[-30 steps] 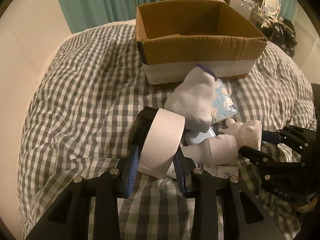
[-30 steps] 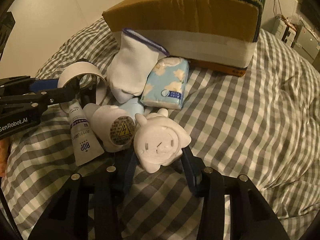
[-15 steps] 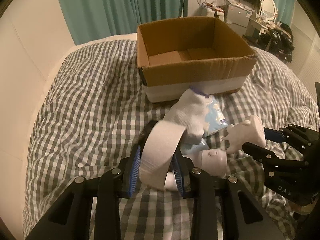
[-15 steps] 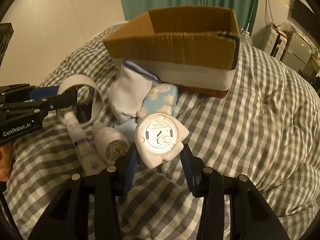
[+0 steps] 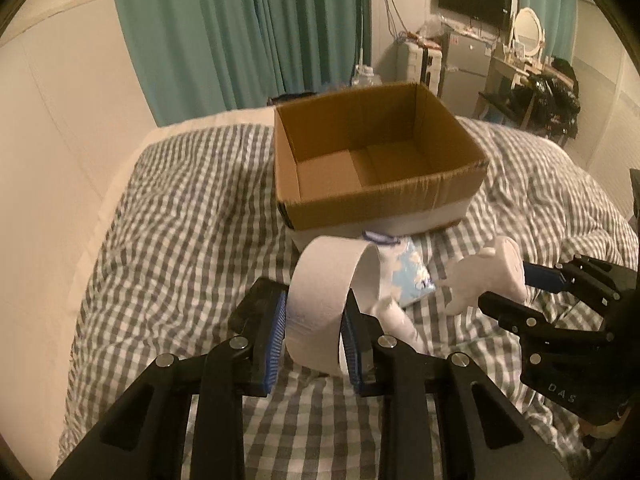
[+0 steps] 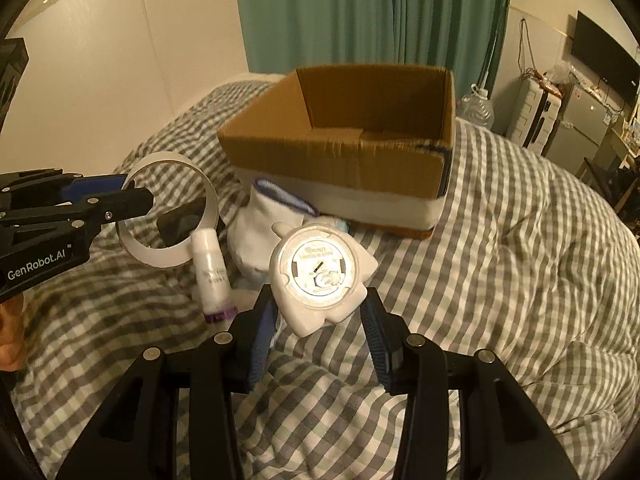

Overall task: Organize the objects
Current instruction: 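Close the left gripper on the tape roll while the right gripper grasps the white toy, then carry the tape roll and the white toy over the cardboard box with both grippers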

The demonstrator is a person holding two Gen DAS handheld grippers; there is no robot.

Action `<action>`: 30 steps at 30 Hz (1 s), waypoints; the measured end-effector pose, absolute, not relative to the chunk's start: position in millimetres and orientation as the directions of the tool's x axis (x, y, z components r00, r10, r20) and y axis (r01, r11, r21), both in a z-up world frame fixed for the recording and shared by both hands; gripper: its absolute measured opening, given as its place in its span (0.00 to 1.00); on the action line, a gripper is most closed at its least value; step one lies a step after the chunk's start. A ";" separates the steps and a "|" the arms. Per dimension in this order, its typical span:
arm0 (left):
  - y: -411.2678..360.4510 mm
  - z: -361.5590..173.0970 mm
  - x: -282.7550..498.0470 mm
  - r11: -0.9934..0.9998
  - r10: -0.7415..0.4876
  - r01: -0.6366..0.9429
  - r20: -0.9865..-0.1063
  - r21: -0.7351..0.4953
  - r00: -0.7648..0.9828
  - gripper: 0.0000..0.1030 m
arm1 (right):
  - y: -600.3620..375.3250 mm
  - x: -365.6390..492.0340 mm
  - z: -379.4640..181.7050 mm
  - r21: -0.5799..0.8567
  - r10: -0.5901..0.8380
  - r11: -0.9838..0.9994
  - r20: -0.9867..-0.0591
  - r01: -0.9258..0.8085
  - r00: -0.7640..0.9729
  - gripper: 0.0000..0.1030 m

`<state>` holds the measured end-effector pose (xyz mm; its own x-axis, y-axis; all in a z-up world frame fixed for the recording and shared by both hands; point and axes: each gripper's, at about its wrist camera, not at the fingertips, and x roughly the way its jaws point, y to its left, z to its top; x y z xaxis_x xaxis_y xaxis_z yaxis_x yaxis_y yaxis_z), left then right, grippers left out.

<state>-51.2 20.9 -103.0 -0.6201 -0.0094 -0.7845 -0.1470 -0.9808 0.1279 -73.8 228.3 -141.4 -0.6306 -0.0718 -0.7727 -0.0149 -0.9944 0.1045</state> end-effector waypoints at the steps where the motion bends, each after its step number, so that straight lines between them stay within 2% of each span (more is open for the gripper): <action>1: 20.2 -99.1 -51.5 -0.982 -0.008 -0.143 -0.780 0.125 -0.626 0.26 | 227.6 -73.8 -139.4 0.102 -0.069 -0.995 -0.769 -0.016 -0.635 0.41; 30: 21.4 1.3 -43.6 -0.996 0.026 -0.071 -0.601 0.052 -0.799 0.24 | 239.3 -55.8 1.1 0.057 0.064 -0.992 -0.561 -0.116 -0.826 0.41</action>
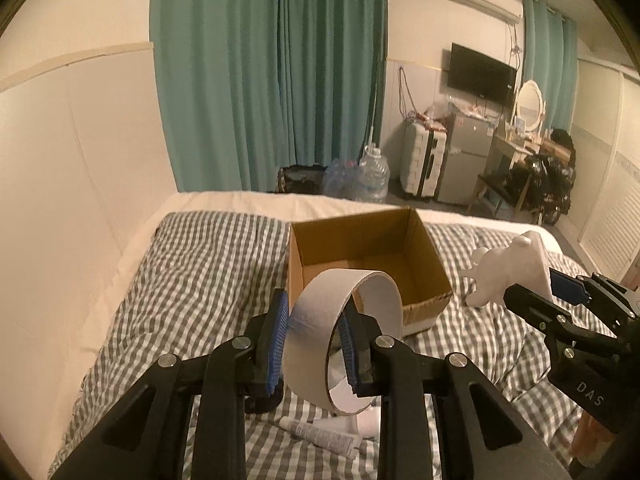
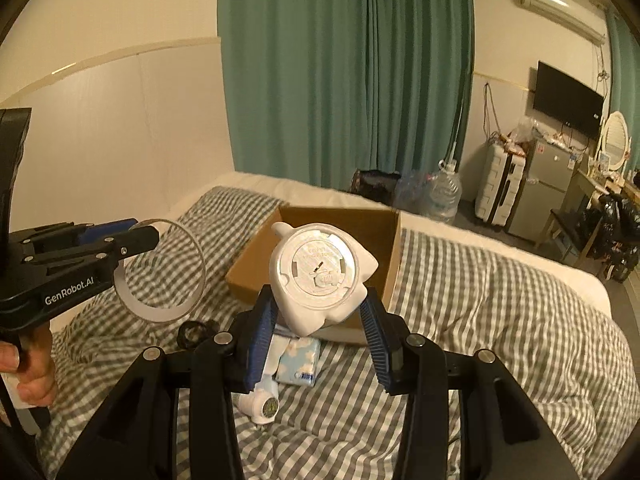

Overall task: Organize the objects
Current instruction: 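Carry the tape roll and the white toy over the cardboard box with both grippers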

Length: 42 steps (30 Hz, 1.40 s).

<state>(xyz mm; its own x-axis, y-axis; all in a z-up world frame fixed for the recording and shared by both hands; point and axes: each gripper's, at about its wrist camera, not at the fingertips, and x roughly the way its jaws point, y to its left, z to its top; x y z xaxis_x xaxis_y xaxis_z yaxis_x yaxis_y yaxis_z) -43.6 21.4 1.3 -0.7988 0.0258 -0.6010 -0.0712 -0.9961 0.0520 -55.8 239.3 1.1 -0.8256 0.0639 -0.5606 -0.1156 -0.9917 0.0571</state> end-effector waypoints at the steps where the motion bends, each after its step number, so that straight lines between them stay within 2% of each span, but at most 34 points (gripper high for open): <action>1: 21.7 2.9 -44.2 -0.996 0.025 -0.069 -0.598 0.051 -0.801 0.24 | 239.9 -57.0 4.7 0.055 0.068 -0.992 -0.554 -0.118 -0.830 0.41; 14: 18.8 30.4 -60.2 -0.998 0.027 -0.050 -0.528 0.028 -0.849 0.23 | 250.4 -67.5 35.8 0.050 0.111 -0.987 -0.473 -0.153 -0.874 0.41; 23: 24.0 33.7 -91.7 -0.998 0.025 -0.050 -0.510 0.035 -0.860 0.23 | 264.6 -93.2 39.7 0.053 0.127 -0.984 -0.457 -0.170 -0.880 0.41; 32: 26.3 18.8 -136.2 -0.998 0.006 -0.037 -0.528 0.048 -0.849 0.23 | 269.3 -132.6 27.0 0.048 0.122 -0.985 -0.475 -0.164 -0.872 0.41; 42: 17.0 -29.8 -181.7 -0.998 -0.024 -0.012 -0.598 0.055 -0.801 0.23 | 269.8 -184.1 -9.0 0.034 0.092 -0.991 -0.543 -0.131 -0.835 0.41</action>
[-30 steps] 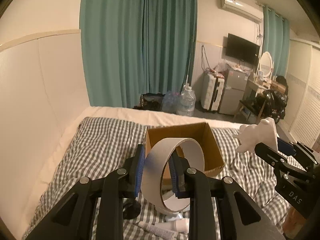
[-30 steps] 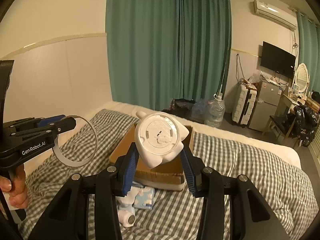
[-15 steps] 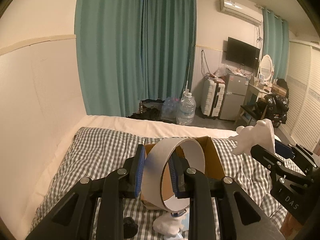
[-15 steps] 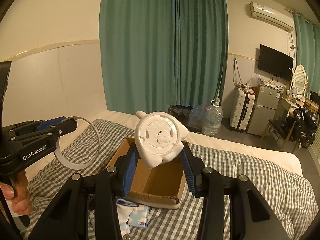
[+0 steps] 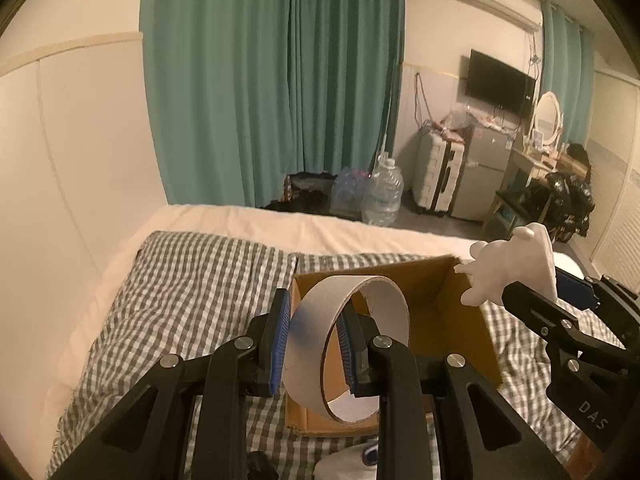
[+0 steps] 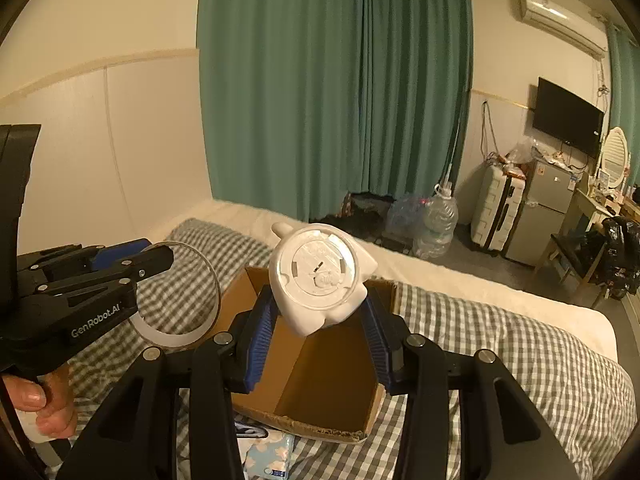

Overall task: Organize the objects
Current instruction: 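Carry the tape roll and the white toy over the cardboard box with both grippers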

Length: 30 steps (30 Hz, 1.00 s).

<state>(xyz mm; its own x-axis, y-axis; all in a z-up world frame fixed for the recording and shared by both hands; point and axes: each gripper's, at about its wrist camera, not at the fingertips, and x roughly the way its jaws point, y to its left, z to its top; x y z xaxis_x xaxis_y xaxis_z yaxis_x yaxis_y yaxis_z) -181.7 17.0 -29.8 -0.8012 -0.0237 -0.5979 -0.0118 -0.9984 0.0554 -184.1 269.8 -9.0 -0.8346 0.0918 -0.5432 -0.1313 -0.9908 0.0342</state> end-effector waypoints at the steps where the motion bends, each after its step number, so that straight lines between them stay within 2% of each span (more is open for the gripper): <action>1: 16.9 -34.4 -185.1 -0.998 -0.026 -0.012 -0.603 0.058 -0.797 0.23 | 270.4 -186.9 -14.8 0.035 0.088 -0.991 -0.553 -0.129 -0.829 0.41; 18: 34.8 -124.6 -243.9 -0.993 -0.030 -0.064 -0.741 0.097 -0.671 0.23 | 296.1 -252.9 -114.9 0.032 0.052 -0.993 -0.760 -0.117 -0.648 0.41; 24: 32.1 -145.7 -252.3 -0.994 -0.018 -0.074 -0.781 0.082 -0.624 0.23 | 298.3 -266.5 -135.4 0.021 0.057 -0.992 -0.797 -0.122 -0.601 0.41; 30: 29.2 -148.5 -254.3 -0.995 -0.024 -0.060 -0.793 0.077 -0.608 0.23 | 299.9 -269.3 -134.7 0.030 0.052 -0.992 -0.793 -0.125 -0.607 0.42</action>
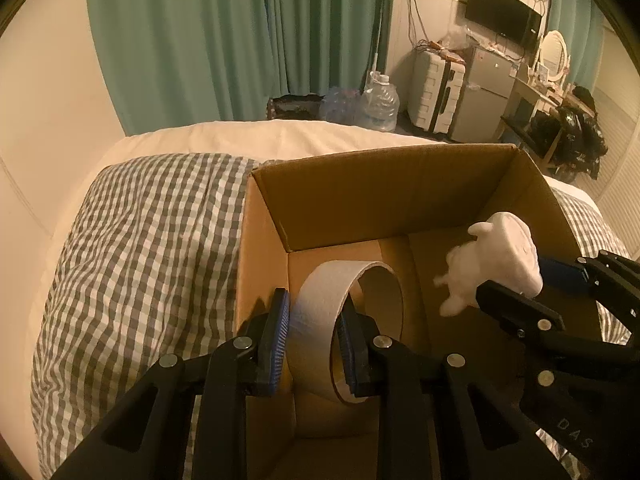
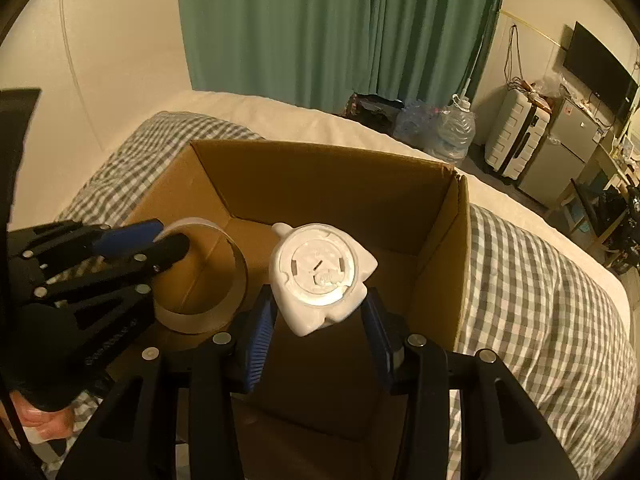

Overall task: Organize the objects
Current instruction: 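Carry the tape roll and the white toy over the cardboard box with both grippers, then open both grippers to drop the tape roll and toy into the box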

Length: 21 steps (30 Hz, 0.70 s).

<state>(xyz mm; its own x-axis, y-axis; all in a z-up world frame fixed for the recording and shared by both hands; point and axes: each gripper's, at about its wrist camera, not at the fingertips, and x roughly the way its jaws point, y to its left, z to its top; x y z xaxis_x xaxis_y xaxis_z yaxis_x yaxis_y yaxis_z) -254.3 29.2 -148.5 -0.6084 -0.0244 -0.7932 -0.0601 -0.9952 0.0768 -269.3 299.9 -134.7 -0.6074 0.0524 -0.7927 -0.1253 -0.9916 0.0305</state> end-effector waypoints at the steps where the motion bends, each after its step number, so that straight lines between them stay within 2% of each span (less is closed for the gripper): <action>1: 29.1 -147.1 -253.7 -0.996 -0.022 -0.058 -0.793 0.072 -0.609 0.24 | 298.7 -269.1 -133.9 0.039 0.049 -0.991 -0.791 -0.130 -0.610 0.42; 3: 27.9 -143.5 -252.7 -0.996 -0.020 -0.053 -0.790 0.066 -0.613 0.25 | 299.1 -266.1 -130.9 0.047 0.049 -0.989 -0.783 -0.137 -0.620 0.43; 6: 27.6 -137.7 -252.8 -0.997 -0.015 -0.052 -0.786 0.060 -0.618 0.29 | 297.7 -260.4 -120.8 0.039 0.066 -0.988 -0.766 -0.150 -0.639 0.55; 8: 27.8 -135.7 -251.3 -0.997 -0.023 -0.046 -0.785 0.065 -0.619 0.40 | 297.6 -257.4 -115.1 0.033 0.078 -0.987 -0.755 -0.156 -0.651 0.59; 12: 26.3 -130.6 -247.8 -0.997 -0.024 -0.038 -0.785 0.061 -0.619 0.51 | 299.1 -249.7 -101.0 0.033 0.094 -0.984 -0.731 -0.172 -0.676 0.63; 15: 26.3 -123.5 -245.0 -0.998 -0.025 -0.036 -0.782 0.060 -0.623 0.71 | 300.8 -244.7 -90.7 0.029 0.108 -0.983 -0.715 -0.183 -0.690 0.65; 16: 25.1 -122.2 -244.8 -0.997 -0.027 -0.036 -0.781 0.063 -0.623 0.83 | 300.8 -242.3 -86.4 0.026 0.114 -0.982 -0.709 -0.187 -0.696 0.66; 21: 24.8 -107.2 -236.2 -0.998 -0.032 -0.027 -0.766 0.065 -0.642 0.85 | 301.1 -233.5 -71.9 0.027 0.129 -0.979 -0.687 -0.202 -0.716 0.67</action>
<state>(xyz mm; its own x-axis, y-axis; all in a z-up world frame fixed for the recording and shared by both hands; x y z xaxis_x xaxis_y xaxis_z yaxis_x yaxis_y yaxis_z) -236.2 24.8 -107.2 -0.6415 -0.0324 -0.7664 -0.0270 -0.9975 0.0647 -233.5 301.1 -71.9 -0.7156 0.1286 -0.6865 -0.2016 -0.9791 0.0267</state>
